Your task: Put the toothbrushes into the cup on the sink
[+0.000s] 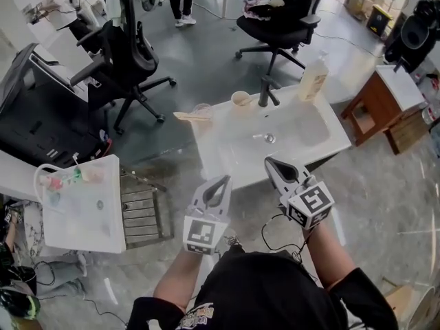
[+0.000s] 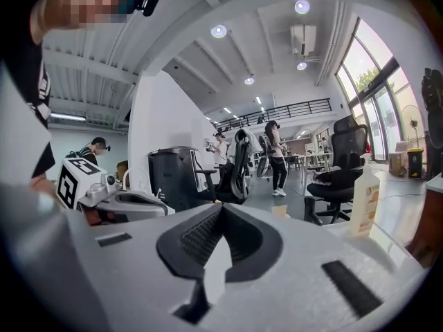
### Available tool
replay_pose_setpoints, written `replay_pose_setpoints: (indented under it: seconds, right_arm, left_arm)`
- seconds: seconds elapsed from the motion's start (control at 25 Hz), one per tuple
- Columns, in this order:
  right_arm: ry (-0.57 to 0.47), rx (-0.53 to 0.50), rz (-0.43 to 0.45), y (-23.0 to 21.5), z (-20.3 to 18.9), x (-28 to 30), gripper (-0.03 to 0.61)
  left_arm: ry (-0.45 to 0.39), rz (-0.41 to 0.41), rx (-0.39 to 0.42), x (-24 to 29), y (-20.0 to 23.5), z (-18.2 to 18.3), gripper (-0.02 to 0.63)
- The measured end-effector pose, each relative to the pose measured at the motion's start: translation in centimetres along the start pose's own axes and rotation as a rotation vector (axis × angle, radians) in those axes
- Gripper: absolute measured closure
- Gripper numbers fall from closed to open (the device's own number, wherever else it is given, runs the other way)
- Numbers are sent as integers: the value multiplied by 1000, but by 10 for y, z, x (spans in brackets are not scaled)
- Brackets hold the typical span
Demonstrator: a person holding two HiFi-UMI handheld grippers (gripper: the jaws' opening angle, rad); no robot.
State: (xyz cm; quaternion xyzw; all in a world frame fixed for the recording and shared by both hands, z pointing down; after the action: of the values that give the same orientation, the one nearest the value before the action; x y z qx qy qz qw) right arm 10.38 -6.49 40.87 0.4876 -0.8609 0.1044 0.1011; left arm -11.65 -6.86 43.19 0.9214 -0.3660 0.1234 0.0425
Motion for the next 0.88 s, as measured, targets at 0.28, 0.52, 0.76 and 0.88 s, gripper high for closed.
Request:
replay_pose_setpoints:
  seconds: [0.28,0.52,0.76,0.88]
  right_arm:
    - [-34,-29,83,-3,-21,-85,572]
    - [-34,-8,175,-4,-49,-144,572]
    - [-48,22,252,11,-62,-172,572]
    - [-52,18,271,23,-63,-183,572]
  left_arm:
    - [-18,115,-17,-31,-93,-1,604]
    - [36,213,-57,-66,-174,-4,604]
    - [52,287,-63,-97,-213,0,604]
    - [38,318,-58,-114,-223,3,604]
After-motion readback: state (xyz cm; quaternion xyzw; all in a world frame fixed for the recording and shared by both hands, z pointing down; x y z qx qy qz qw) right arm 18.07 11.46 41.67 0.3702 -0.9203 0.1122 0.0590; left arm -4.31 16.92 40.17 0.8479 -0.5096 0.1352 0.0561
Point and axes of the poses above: the fingertips, and each gripper's own axes: x forward along the fingers, y to its left, z out of its top, the point moved 10 cm from there along -x, backward along the fingers, and after that the axes turned 6 degrees about y, right-handed, at the moved point
